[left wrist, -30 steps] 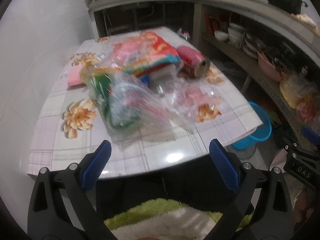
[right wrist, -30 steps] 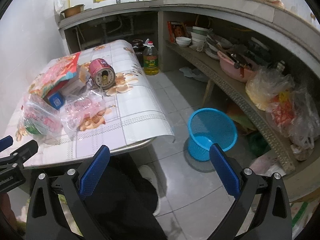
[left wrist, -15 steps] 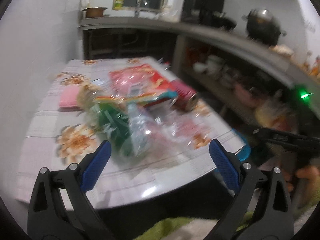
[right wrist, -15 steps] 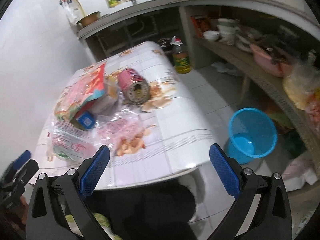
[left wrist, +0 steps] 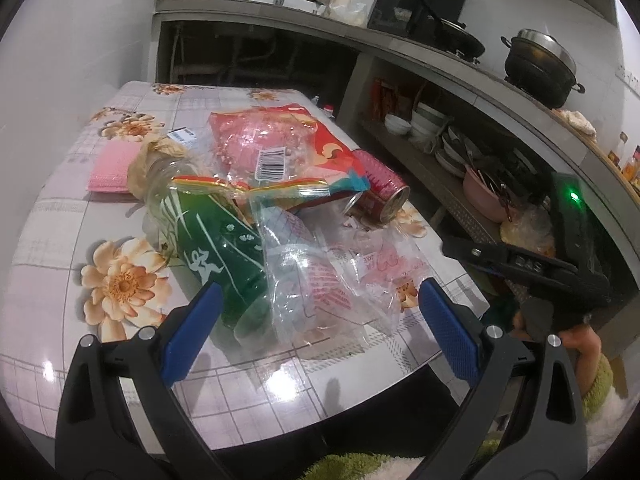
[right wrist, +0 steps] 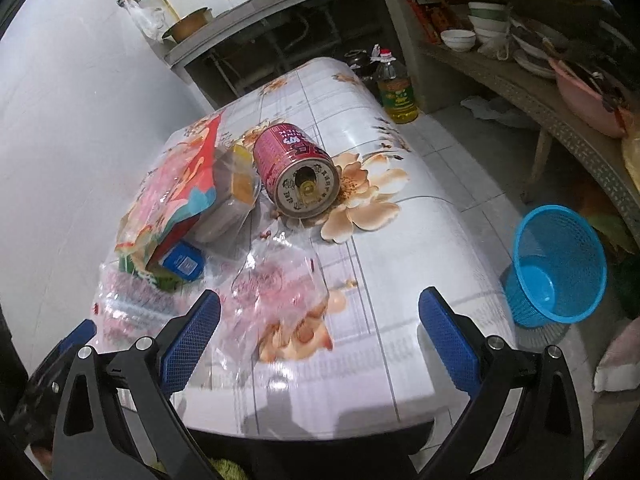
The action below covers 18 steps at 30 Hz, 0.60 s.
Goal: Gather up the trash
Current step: 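Reach the left tool to the clear plastic bag and close on it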
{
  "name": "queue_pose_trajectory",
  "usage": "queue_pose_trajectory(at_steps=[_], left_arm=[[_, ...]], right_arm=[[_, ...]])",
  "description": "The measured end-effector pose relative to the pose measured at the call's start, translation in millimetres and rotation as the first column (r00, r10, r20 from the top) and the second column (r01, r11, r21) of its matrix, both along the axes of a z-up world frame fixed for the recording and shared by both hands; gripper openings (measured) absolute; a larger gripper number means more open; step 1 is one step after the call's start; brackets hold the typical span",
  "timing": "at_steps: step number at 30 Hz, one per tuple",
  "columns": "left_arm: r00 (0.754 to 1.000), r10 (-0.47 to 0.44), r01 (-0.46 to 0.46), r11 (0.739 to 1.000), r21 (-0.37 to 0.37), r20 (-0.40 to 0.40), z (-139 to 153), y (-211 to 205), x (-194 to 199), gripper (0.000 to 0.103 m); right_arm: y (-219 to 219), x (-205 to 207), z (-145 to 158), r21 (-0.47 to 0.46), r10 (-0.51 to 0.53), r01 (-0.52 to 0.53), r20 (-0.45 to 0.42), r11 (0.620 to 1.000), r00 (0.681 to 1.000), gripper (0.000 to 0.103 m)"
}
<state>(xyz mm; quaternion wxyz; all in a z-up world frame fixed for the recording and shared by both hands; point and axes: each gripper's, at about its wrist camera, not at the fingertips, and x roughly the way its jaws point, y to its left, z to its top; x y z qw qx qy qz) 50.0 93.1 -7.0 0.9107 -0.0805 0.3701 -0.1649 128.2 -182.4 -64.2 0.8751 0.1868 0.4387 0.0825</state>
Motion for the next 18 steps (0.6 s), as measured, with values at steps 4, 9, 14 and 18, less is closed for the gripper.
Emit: queue_pose_trajectory(at_steps=[4, 9, 14, 18], left_arm=[[0.999, -0.037, 0.037, 0.999, 0.035, -0.002, 0.1, -6.6, 2.9, 0.083], [0.998, -0.040, 0.043, 0.997, 0.063, -0.043, -7.0, -10.1, 8.4, 0.065], [0.998, -0.023, 0.027, 0.998, 0.065, -0.053, -6.8, -7.1, 9.1, 0.050], [0.999, -0.012, 0.017, 0.995, 0.101, -0.050, -5.5, -6.0, 6.5, 0.034]], right_arm=[[10.2, 14.7, -8.4, -0.016, 0.025, -0.025, -0.008, 1.000, 1.000, 0.097], [17.5, 28.9, -17.8, -0.021, 0.046, -0.047, -0.025, 0.999, 0.999, 0.090], [25.0, 34.1, -24.1, -0.048, 0.067, -0.069, -0.041, 0.996, 0.997, 0.079], [32.0, 32.4, -24.0, -0.075, 0.083, -0.086, -0.041, 0.994, 0.996, 0.065]])
